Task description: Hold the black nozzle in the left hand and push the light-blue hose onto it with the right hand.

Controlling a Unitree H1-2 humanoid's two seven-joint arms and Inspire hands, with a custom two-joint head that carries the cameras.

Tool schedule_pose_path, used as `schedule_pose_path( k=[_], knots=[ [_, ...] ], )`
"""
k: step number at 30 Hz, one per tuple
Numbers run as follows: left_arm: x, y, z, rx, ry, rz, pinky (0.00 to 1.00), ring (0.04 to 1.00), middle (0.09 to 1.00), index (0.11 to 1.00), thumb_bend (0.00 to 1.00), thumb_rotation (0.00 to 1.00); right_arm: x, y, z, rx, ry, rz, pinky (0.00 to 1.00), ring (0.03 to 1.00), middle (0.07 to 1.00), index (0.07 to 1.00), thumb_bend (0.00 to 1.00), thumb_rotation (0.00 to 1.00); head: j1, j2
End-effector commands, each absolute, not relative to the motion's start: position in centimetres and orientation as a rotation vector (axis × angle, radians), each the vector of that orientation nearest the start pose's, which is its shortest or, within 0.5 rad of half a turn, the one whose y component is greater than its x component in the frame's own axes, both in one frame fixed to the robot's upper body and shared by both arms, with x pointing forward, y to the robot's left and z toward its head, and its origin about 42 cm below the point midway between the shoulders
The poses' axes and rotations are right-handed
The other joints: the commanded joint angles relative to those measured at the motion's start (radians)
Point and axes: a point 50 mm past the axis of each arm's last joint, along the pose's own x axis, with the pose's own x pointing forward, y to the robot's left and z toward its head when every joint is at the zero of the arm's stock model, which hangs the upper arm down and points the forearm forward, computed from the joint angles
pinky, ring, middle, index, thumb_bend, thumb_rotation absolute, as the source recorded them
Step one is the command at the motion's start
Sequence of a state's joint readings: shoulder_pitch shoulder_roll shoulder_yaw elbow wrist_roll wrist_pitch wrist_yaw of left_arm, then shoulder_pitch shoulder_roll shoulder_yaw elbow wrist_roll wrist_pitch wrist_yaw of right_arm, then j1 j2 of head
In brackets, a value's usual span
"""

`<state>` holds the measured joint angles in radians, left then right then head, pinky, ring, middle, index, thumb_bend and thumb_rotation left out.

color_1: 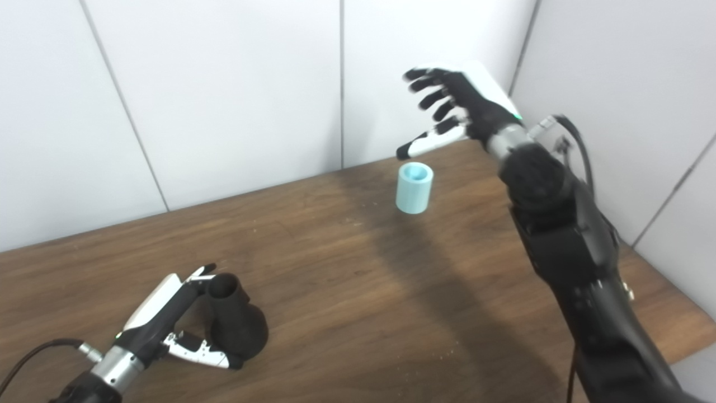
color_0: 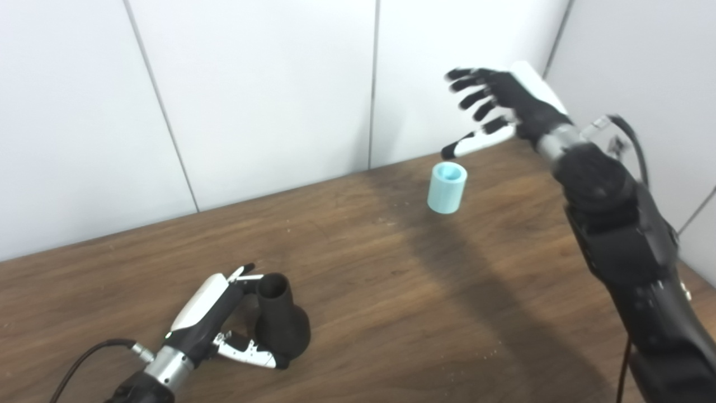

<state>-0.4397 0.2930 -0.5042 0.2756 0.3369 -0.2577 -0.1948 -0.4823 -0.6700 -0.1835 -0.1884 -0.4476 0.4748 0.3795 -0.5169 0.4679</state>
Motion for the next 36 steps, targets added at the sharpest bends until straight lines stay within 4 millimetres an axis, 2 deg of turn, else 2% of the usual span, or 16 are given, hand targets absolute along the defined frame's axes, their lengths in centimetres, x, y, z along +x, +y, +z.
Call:
schedule_pose_path(
  k=[1, 3, 5, 14, 23, 36],
  knots=[
    [36.0, 17.1, 9.0, 0.868, -0.144, -0.855, 1.00, 0.603, 0.497, 0.477, 0.53, 0.00, 37.8, -41.1, 39.4, -0.981, -0.140, -0.248, 0.67, 0.738, 0.785, 0.803, 0.83, 0.12, -0.002, 0.000],
    [36.0, 17.3, 9.0, 0.863, -0.143, -0.859, 1.00, 0.603, 0.496, 0.478, 0.53, 0.00, 38.8, -41.5, 39.5, -1.000, -0.090, -0.243, 0.66, 0.723, 0.796, 0.805, 0.84, 0.12, -0.014, -0.006],
    [36.1, 17.5, 9.0, 0.863, -0.140, -0.863, 1.00, 0.603, 0.496, 0.478, 0.53, 0.00, 39.7, -42.0, 39.7, -1.024, -0.042, -0.238, 0.65, 0.755, 0.815, 0.812, 0.84, 0.13, -0.016, -0.008],
    [36.0, 17.9, 8.7, 0.861, -0.126, -0.874, 1.00, 0.599, 0.500, 0.475, 0.52, 0.00, 42.7, -43.9, 38.8, -1.140, 0.134, -0.202, 0.70, 0.839, 0.888, 0.851, 0.87, 0.13, -0.018, -0.020],
    [35.8, 17.8, 8.6, 0.862, -0.133, -0.876, 1.00, 0.600, 0.501, 0.475, 0.52, 0.00, 44.3, -43.6, 37.9, -1.203, 0.199, -0.159, 0.71, 0.855, 0.893, 0.853, 0.88, 0.12, -0.011, -0.021],
    [35.9, 17.4, 8.9, 0.852, -0.133, -0.860, 1.00, 0.607, 0.503, 0.473, 0.52, 0.00, 45.1, -42.3, 36.3, -1.215, 0.259, -0.072, 0.72, 0.857, 0.900, 0.860, 0.89, 0.12, 0.000, -0.018]
  ],
)
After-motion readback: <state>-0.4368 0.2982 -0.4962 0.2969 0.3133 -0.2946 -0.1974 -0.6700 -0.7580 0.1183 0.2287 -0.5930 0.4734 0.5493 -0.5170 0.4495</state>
